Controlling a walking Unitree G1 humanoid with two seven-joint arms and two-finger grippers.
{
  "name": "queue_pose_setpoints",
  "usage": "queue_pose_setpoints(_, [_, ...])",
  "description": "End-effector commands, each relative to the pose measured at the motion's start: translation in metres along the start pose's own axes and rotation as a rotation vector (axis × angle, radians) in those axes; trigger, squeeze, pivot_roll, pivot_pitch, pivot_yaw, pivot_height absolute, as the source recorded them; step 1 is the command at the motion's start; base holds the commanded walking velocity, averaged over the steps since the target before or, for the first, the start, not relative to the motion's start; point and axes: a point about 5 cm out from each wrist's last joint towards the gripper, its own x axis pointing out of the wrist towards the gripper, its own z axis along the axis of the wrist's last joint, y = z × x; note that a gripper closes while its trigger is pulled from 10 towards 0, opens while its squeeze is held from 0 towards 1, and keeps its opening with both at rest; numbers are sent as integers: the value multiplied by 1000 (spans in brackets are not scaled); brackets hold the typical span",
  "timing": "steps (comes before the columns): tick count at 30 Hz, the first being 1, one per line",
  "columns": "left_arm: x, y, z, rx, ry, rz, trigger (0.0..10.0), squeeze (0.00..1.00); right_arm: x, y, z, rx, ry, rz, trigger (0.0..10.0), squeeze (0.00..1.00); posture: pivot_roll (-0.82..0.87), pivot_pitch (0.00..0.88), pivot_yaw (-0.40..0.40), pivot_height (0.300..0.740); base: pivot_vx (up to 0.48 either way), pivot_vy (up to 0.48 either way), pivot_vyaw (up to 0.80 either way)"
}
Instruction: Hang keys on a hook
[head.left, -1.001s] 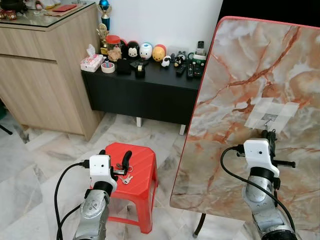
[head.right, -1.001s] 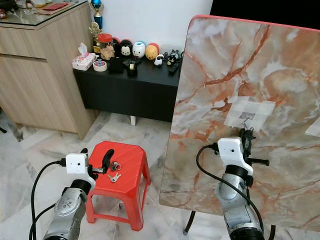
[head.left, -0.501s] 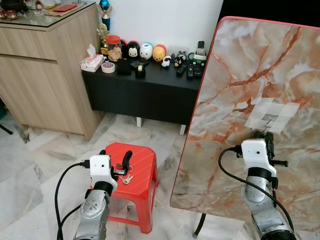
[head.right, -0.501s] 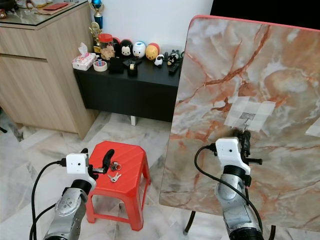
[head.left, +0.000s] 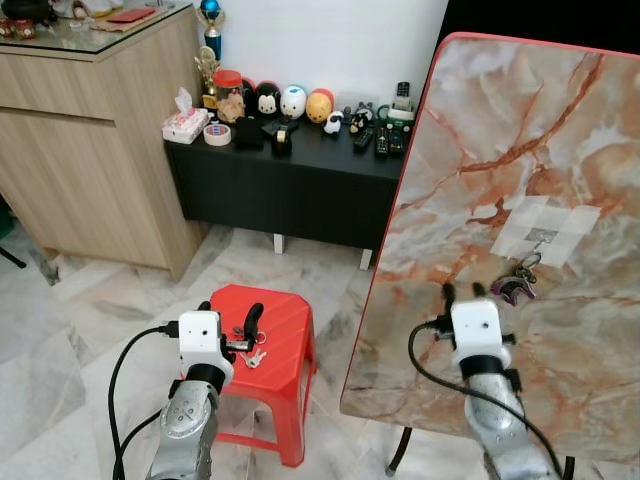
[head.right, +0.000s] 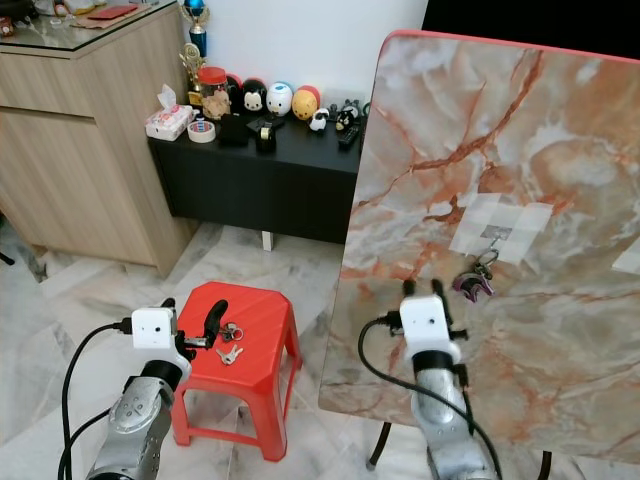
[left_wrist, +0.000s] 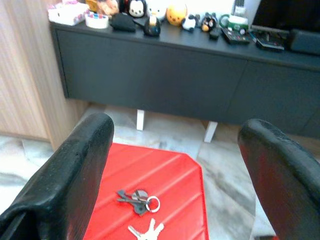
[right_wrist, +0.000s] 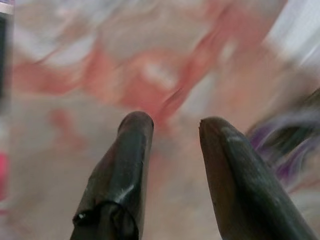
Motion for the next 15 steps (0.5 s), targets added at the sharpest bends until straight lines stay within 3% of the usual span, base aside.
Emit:
queue_pose_setpoints(1, [-1, -2, -5, -4, 26, -8, 10000, 0, -2, -2, -8, 50, 52, 15, 10000, 0, -48, 0, -91, 740, 0, 0, 0])
queue_pose_setpoints(2, [-4, 4, -11, 11, 59, 1, 10000, 0, -13, 4, -38, 117, 222, 32, 10000, 0, -45, 0, -91, 740, 0, 0, 0])
queue_pose_setpoints(5, [-6, 10, -16, 22, 84, 17, 10000, 0, -25, 8, -63, 145, 357, 33, 10000, 0, -37, 0, -88, 740, 0, 0, 0])
queue_pose_setpoints(10, [-18, 25, -36, 85, 202, 18, 10000, 0, -53, 9, -108, 309, 633, -59, 10000, 0, -32, 0, -72, 740, 0, 0, 0])
queue_pose_setpoints(13, [-22, 28, -46, 98, 266, 14, 10000, 0, -62, 13, -117, 327, 687, -52, 10000, 0, -30, 0, -71, 740, 0, 0, 0])
queue_pose_setpoints(15, [-29, 29, -63, 103, 397, -13, 10000, 0, -74, 19, -126, 333, 754, -33, 10000, 0, -25, 0, -71, 740, 0, 0, 0])
